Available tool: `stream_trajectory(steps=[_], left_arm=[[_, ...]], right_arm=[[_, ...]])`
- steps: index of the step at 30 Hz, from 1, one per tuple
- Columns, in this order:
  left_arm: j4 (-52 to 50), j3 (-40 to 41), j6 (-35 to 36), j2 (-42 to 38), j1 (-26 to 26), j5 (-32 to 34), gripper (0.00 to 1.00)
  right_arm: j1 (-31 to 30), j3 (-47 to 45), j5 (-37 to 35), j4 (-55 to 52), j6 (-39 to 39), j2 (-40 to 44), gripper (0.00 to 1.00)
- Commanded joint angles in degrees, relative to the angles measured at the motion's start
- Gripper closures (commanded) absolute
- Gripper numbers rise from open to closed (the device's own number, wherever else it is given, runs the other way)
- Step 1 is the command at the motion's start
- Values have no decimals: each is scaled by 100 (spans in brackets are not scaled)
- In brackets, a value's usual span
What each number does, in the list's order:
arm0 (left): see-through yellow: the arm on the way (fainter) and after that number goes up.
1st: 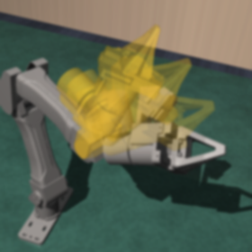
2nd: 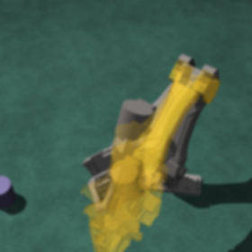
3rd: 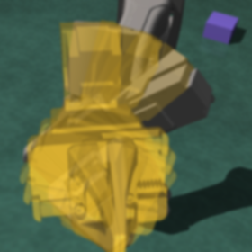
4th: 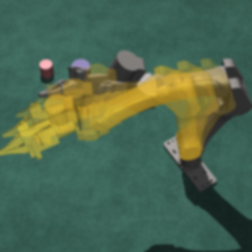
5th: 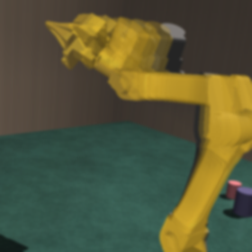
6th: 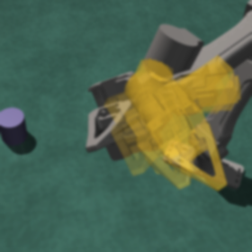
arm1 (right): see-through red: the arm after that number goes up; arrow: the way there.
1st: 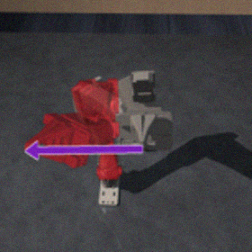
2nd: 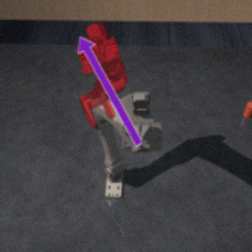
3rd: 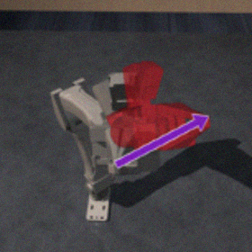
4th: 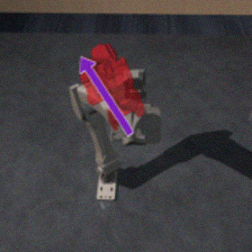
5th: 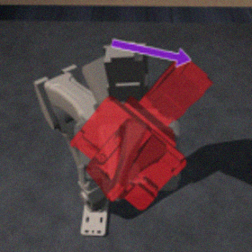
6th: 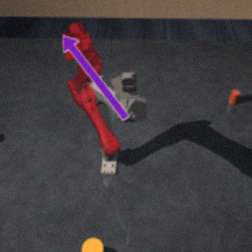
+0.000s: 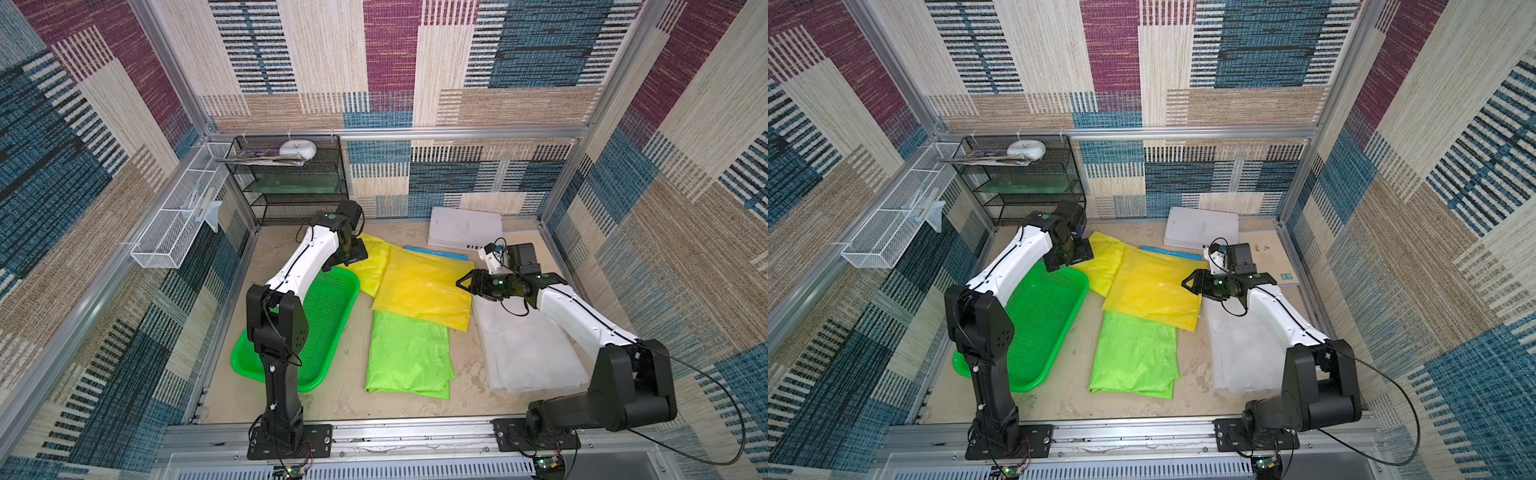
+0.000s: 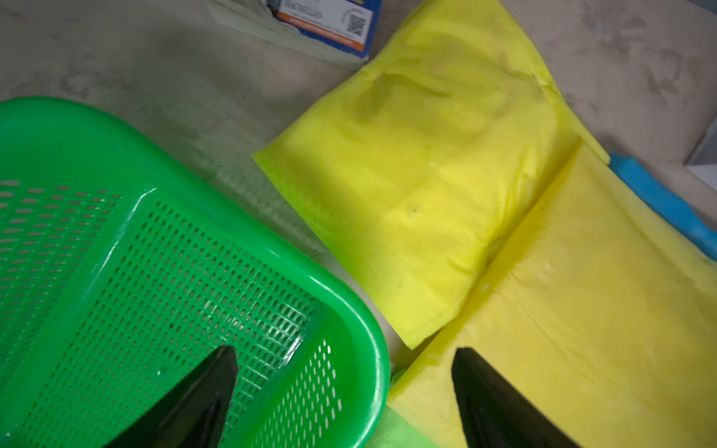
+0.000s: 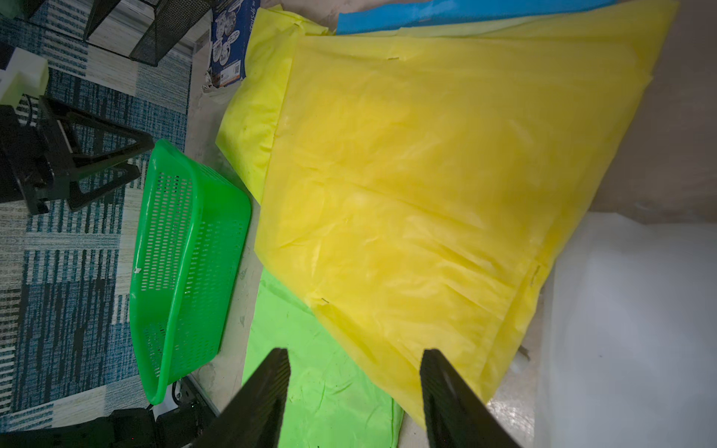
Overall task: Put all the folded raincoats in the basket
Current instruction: Adjust the basket at the center of the board.
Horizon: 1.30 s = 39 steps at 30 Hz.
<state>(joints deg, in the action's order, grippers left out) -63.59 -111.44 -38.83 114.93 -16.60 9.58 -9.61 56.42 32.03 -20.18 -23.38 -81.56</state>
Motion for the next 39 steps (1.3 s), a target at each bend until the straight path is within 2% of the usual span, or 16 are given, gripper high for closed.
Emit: stream_trajectory(steps=[1, 8, 14, 21, 23, 24, 25, 26, 33, 39], left_arm=[[-235, 57, -419, -34, 155, 193, 12], [27, 119, -259, 311, 773, -126, 21], [251, -116, 34, 689, 845, -252, 25], [497, 409, -65, 698, 887, -677, 46], [524, 596, 5, 521, 878, -721, 57], [524, 699, 55, 405, 869, -717, 65], [524, 860, 98, 239, 869, -704, 80], [523, 1041, 144, 56, 869, -695, 91], [788, 2742, 532, -1271, 680, -1080, 94], [938, 4174, 463, -2265, -279, -1188, 96]], right_arm=[[1, -26, 181, 62, 13, 13, 40], [-21, -78, 503, 98, 44, 13, 41], [-51, -165, 442, 95, 61, 53, 41], [-111, -119, 383, 60, 24, -76, 43], [-122, -121, 378, 24, 47, -98, 44], [-129, -139, 373, 25, 51, -89, 44], [-142, -165, 368, 56, 52, -88, 45], [-147, -196, 366, 74, 41, -88, 45], [-211, -299, 379, 159, 41, -191, 46], [-259, -250, 386, 135, 44, -264, 46]])
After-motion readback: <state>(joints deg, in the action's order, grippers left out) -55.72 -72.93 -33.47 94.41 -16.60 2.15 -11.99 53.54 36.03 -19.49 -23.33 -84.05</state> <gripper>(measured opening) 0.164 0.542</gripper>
